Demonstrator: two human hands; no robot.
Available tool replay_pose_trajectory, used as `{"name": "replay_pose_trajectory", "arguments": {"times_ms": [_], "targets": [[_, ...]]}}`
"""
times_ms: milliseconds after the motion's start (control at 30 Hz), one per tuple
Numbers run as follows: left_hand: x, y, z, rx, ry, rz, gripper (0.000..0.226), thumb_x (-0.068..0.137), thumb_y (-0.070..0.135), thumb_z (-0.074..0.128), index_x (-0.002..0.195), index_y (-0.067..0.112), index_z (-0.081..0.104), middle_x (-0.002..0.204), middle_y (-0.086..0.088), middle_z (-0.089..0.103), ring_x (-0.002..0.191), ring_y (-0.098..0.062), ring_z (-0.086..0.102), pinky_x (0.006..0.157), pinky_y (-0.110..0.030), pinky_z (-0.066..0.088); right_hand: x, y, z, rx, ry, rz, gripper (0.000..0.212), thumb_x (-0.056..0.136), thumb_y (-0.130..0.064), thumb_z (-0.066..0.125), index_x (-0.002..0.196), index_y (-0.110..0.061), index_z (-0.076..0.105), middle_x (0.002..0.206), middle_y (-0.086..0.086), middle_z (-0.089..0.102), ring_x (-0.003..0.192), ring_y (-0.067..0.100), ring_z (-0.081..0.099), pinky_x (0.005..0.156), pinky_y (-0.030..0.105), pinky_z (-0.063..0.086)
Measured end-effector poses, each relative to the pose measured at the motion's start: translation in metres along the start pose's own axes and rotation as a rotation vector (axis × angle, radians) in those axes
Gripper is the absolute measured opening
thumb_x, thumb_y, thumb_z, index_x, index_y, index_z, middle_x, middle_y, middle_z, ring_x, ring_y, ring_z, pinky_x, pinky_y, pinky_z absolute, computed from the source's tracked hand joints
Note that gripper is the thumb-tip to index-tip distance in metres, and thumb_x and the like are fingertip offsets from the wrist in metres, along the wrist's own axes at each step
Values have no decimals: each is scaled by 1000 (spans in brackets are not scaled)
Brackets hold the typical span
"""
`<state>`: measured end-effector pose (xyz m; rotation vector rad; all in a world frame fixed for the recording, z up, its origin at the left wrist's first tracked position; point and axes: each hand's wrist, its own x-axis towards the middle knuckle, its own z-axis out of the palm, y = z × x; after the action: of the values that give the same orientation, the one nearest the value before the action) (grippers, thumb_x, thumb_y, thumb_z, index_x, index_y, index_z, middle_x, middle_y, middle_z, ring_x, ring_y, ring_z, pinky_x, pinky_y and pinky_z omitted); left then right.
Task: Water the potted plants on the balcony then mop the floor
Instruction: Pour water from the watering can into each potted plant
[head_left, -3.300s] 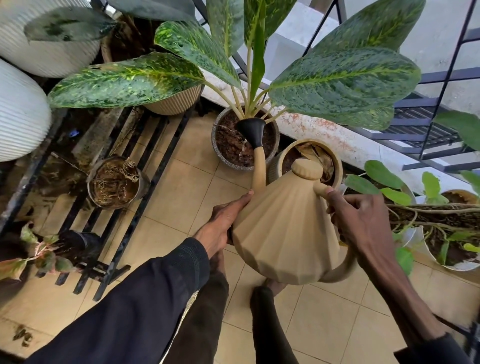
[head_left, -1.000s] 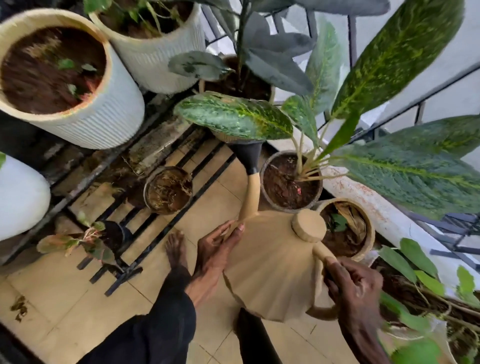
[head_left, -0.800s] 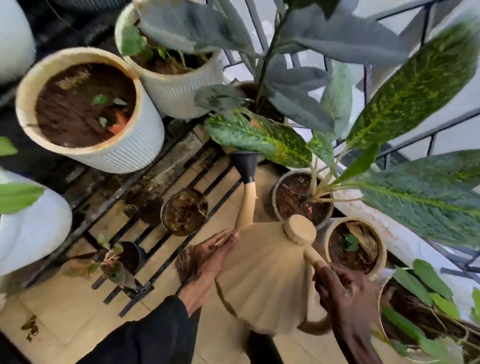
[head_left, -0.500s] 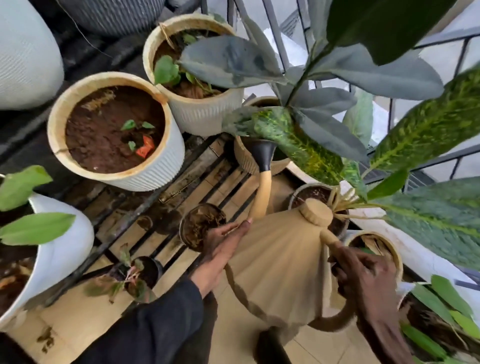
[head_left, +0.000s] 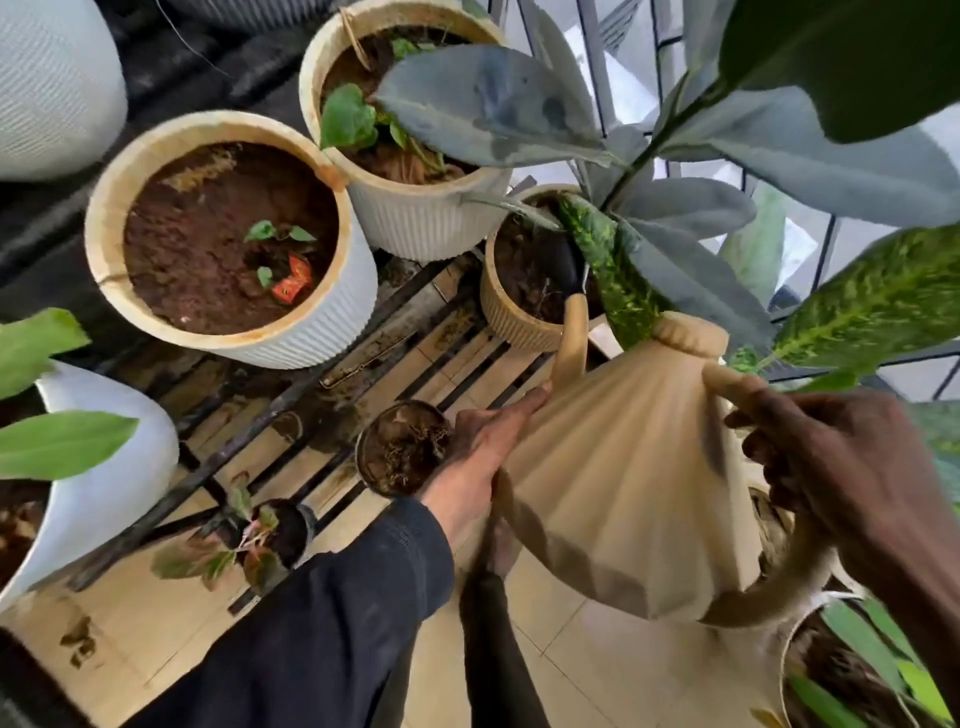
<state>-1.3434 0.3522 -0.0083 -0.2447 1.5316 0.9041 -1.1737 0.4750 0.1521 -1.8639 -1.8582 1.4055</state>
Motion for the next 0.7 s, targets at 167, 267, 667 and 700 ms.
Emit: {"name": "replay_pose_trajectory", "arguments": {"times_ms": [167,267,667,700], "targets": [[-1,11,10,-16,-16,38,56,69,56,84,108,19,70,104,-8,79,98,-26,76,93,-44,60,12,-12,-6,36,-38,4,54,60,-83,66,77,-35,84,46,2,60,34,12,45,43,26,41],[-3,18,10,-40,29,47,42,72,58,84,79,19,73,69,-3,79,57,-16,75,53,-24,60,15,-15,-10,23,-64,-12,50,63,-83,62,79,-40,83,48,1,61,35,10,47,44,27,41],[-16,33,17,-29,64,50,41,75,60,82,82,20,72,94,-13,78,94,-32,73,89,-41,59,23,-23,-17,62,-45,-14,53,59,-81,65,77,-35,84,46,1,57,35,10,43,42,25,38],[-17,33,16,-43,67,59,39,75,58,82,79,20,73,87,-12,79,86,-30,75,78,-35,62,22,-23,-17,67,-45,-11,54,59,-82,65,78,-35,84,46,1,57,35,10,43,43,25,38]]}}
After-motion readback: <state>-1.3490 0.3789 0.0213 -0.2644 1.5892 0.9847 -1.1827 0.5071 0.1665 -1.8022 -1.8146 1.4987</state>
